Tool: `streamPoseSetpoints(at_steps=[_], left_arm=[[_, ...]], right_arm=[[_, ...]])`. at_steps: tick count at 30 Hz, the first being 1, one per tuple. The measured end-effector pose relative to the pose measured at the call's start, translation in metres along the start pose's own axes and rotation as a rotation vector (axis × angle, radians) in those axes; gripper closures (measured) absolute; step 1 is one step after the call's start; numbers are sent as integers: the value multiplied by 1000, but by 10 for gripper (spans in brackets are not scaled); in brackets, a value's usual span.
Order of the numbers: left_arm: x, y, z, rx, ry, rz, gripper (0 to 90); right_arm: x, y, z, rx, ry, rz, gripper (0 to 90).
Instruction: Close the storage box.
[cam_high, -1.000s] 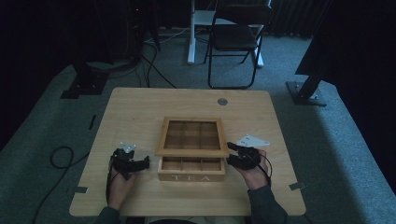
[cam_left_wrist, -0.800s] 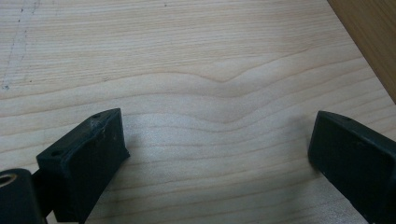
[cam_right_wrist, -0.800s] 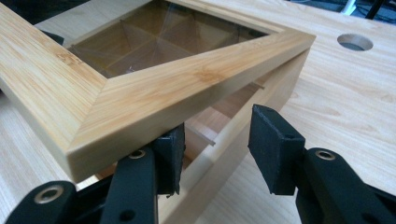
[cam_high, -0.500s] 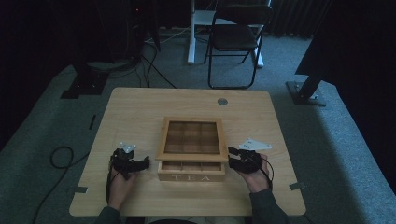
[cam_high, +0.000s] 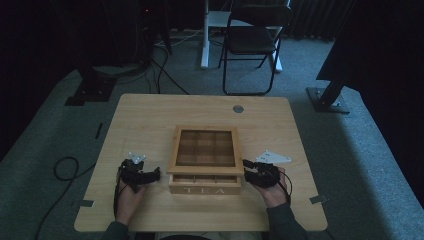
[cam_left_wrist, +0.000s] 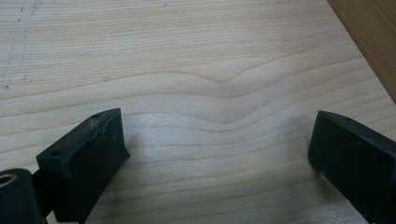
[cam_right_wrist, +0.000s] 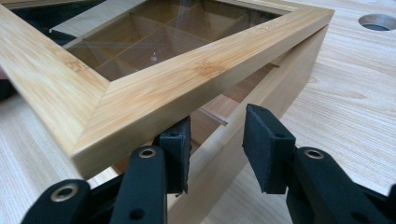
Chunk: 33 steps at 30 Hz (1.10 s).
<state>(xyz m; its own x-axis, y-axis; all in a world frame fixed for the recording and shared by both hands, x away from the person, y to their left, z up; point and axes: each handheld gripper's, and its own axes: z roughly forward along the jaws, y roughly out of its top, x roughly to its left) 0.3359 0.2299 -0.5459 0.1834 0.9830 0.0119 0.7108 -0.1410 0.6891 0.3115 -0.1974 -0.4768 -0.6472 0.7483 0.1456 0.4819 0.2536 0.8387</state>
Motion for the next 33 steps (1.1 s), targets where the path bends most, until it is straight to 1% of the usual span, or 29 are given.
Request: streamPoseSetpoints(at_steps=[8,14,16,17,18,20,21,22,23,24,25,27,28,33], left_arm=[[0,0,0,0,1,2,41],[0,0,0,1,0,0,41],[0,0,0,0,0,0,41],[0,0,0,0,0,0,41],[0,0,0,0,0,1,41],[0,0,0,0,0,0,41],[0,0,0,1,0,1,41],[0,0,0,2,0,2,41],[0,0,0,1,0,2,41],[0,0,0,1,0,2,41],[0,0,0,2,0,2,41],[0,0,0,1,0,2,41],[0,0,0,1,1,3,41],[0,0,0,1,0,1,41]], right_arm=[[3,-3,-4,-9,13,-4,615],[6,-5,-8,-17,23,-15,595],[9,-6,-10,-14,26,-31,582],[11,-6,-11,-14,27,-45,554],[13,-6,-11,-12,32,-59,548],[20,-6,-11,-13,43,-92,513],[26,-5,-11,-10,49,-124,503],[30,-4,-9,7,20,-148,500],[32,-4,-9,16,3,-157,503],[32,-5,-8,23,6,-146,501],[32,-7,-8,18,12,-141,502],[32,-8,-8,17,11,-139,504],[34,-8,-8,18,1,-136,506],[34,-10,-13,-1,-7,-133,514]])
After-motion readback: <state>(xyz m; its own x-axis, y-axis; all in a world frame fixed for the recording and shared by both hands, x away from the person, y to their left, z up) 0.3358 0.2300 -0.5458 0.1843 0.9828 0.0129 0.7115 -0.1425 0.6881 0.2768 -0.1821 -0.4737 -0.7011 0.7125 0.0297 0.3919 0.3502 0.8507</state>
